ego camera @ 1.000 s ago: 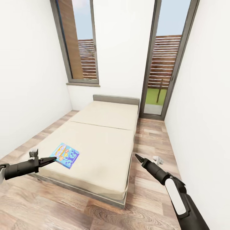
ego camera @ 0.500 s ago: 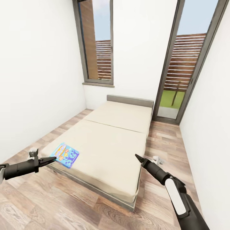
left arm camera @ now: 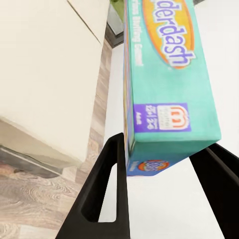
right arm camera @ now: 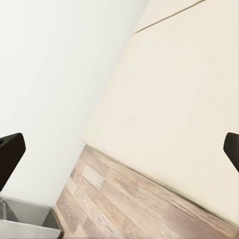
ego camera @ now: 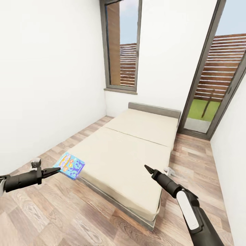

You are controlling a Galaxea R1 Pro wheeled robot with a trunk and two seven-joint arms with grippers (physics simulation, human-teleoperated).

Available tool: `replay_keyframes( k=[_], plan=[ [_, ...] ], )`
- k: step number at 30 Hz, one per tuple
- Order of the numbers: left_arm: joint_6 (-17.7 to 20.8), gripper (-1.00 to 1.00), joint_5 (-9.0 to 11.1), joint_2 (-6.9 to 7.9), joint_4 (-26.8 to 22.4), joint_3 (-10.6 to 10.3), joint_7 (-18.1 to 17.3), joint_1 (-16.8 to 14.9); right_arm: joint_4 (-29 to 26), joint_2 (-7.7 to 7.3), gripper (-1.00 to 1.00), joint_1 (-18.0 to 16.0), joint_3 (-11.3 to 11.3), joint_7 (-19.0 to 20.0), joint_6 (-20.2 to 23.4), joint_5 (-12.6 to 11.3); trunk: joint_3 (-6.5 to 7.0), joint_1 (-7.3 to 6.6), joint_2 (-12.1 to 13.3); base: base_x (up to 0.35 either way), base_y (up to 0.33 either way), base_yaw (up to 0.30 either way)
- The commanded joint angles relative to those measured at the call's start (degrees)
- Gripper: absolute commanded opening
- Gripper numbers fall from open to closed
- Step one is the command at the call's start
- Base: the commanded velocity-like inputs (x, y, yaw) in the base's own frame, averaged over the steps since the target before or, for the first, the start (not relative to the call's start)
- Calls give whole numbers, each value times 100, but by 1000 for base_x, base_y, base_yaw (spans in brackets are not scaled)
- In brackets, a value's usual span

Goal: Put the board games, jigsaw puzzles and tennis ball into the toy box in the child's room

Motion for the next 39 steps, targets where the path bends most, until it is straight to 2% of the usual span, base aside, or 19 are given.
replay_keyframes(
  k=[1,39],
  plan=[
    [51,-100,26,-1,1,0,-10,-6,-5,6,100,-3,-20,15,48,-29,12,-22,37,0,0,282],
    [30,-100,16,-9,1,-16,8,-6,56,6,100,-3,-19,6,39,-29,694,-857,1561,0,0,279]
  ],
)
